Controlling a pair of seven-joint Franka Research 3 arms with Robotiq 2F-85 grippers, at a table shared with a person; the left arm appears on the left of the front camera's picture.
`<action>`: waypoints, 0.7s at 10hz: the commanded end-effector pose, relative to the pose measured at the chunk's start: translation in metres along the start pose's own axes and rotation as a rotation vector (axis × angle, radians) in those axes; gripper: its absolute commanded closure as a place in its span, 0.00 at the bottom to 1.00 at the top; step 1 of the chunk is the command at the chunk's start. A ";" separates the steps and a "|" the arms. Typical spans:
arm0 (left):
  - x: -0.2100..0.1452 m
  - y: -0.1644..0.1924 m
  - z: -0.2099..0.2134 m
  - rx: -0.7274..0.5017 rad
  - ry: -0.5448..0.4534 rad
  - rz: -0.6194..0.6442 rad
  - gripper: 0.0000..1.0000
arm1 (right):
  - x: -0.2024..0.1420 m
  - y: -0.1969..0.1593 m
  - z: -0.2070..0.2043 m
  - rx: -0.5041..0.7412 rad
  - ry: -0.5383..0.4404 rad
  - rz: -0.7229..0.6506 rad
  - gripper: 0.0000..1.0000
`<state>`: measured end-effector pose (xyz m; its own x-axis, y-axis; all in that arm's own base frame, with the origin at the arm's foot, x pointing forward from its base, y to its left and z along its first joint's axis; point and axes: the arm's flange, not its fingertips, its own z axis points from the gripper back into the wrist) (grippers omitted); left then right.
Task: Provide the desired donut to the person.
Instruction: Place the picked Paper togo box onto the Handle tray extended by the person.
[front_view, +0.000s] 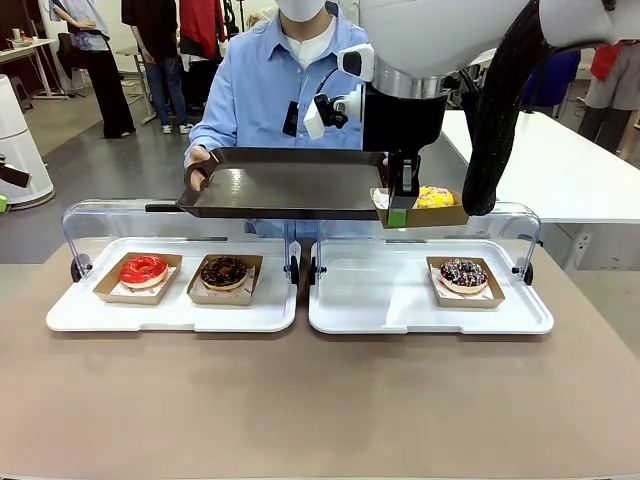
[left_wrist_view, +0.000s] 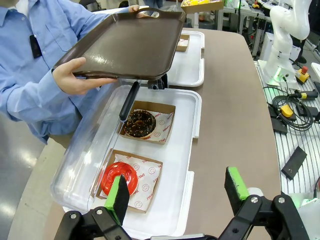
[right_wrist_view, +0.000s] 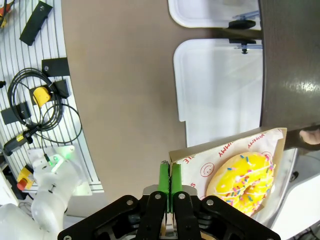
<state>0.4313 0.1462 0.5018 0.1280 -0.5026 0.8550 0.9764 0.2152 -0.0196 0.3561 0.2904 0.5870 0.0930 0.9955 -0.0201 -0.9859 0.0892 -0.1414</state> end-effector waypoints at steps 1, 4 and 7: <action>0.001 -0.001 0.000 0.009 0.008 0.000 0.00 | -0.001 0.001 -0.002 0.001 0.006 -0.002 1.00; 0.001 -0.001 0.000 0.009 0.008 0.000 0.00 | 0.019 0.002 0.035 -0.145 0.029 -0.007 0.98; 0.001 -0.001 0.000 0.009 0.008 0.000 0.00 | 0.046 -0.032 0.052 -0.113 0.064 -0.041 0.98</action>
<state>0.4314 0.1461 0.5019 0.1278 -0.5027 0.8549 0.9764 0.2151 -0.0194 0.3633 0.3195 0.6392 0.1057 0.9935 -0.0416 -0.9572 0.0903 -0.2751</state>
